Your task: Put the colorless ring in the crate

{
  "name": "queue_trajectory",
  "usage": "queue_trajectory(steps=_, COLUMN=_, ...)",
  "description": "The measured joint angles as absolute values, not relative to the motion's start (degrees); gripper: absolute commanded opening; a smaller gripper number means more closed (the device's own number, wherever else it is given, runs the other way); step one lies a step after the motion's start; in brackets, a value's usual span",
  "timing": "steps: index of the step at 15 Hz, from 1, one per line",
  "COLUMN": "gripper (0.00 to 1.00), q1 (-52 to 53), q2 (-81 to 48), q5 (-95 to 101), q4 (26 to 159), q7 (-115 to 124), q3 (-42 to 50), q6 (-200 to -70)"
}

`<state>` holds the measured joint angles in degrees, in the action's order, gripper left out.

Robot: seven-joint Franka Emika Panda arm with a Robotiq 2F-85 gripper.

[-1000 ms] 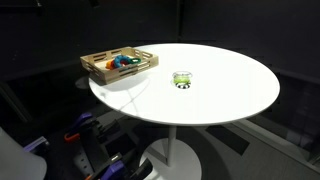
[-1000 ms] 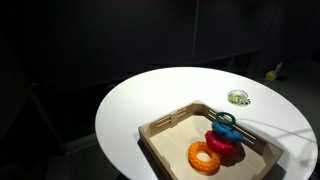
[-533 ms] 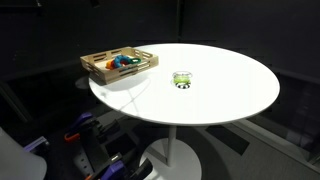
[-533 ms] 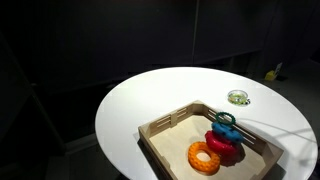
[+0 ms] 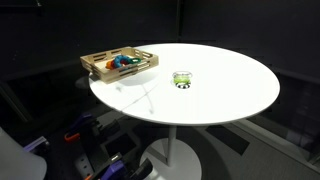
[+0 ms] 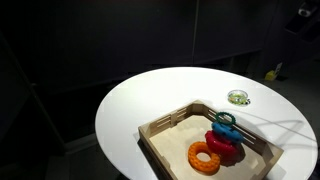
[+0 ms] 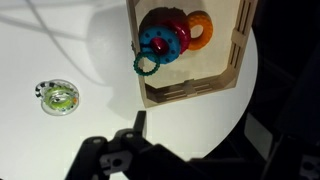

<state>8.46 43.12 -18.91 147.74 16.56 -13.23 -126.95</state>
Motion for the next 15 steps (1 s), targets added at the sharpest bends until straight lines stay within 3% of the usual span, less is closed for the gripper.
queue_trajectory(steps=15, gripper=1.00, q1=2.80, q2=27.14, q5=-11.50, q4=130.72, q7=16.72, q3=-10.60, q6=-120.11)
